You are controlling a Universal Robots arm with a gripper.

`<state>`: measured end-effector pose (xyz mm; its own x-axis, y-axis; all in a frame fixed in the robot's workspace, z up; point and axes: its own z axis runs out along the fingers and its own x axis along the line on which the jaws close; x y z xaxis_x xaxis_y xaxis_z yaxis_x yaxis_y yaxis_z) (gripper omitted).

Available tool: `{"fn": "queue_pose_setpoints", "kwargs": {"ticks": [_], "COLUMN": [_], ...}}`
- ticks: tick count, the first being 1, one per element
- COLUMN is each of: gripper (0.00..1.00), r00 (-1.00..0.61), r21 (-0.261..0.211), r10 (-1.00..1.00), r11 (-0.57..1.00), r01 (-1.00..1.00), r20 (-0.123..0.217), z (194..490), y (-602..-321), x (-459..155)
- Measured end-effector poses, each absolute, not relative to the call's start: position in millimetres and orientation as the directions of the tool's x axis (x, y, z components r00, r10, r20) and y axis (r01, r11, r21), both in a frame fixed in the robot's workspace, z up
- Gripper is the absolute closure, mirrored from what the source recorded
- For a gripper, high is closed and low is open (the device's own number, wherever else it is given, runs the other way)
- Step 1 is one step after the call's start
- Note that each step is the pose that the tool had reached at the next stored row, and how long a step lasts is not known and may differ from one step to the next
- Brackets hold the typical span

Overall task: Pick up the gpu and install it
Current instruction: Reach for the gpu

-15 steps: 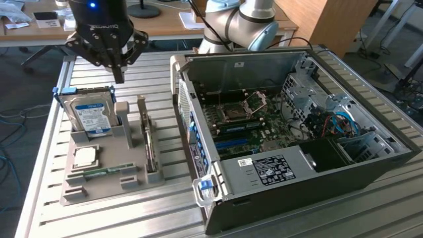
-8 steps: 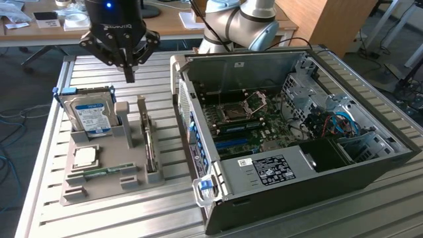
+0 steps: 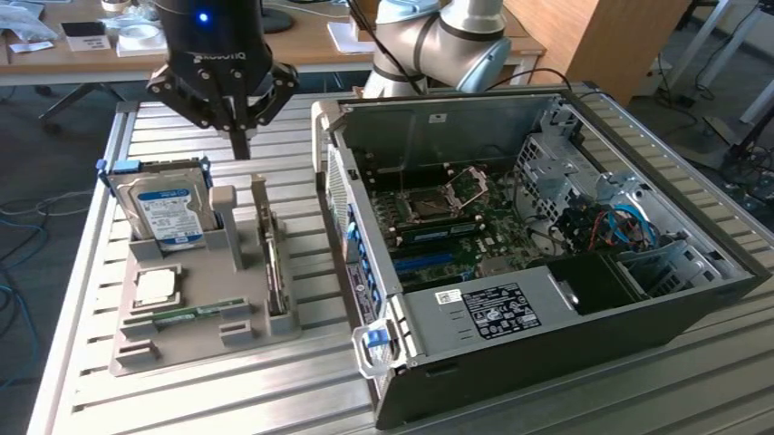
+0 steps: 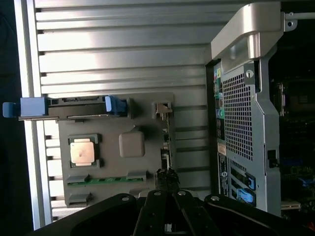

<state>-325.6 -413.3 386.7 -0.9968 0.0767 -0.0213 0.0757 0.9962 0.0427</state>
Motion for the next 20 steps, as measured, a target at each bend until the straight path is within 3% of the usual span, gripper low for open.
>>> {"fn": "queue_pose_setpoints", "kwargs": {"ticks": [12,20], "gripper": [0.89,0.89], "r00": [-0.997,-0.997], "r21": [0.042,0.042], "r10": [0.078,0.079], "r11": [0.996,0.996], "r01": [0.077,0.079], "r20": [-0.021,-0.021], "z": [386.7,386.1], "y": [-445.5,-450.8], "x": [-325.6,-325.7]}}
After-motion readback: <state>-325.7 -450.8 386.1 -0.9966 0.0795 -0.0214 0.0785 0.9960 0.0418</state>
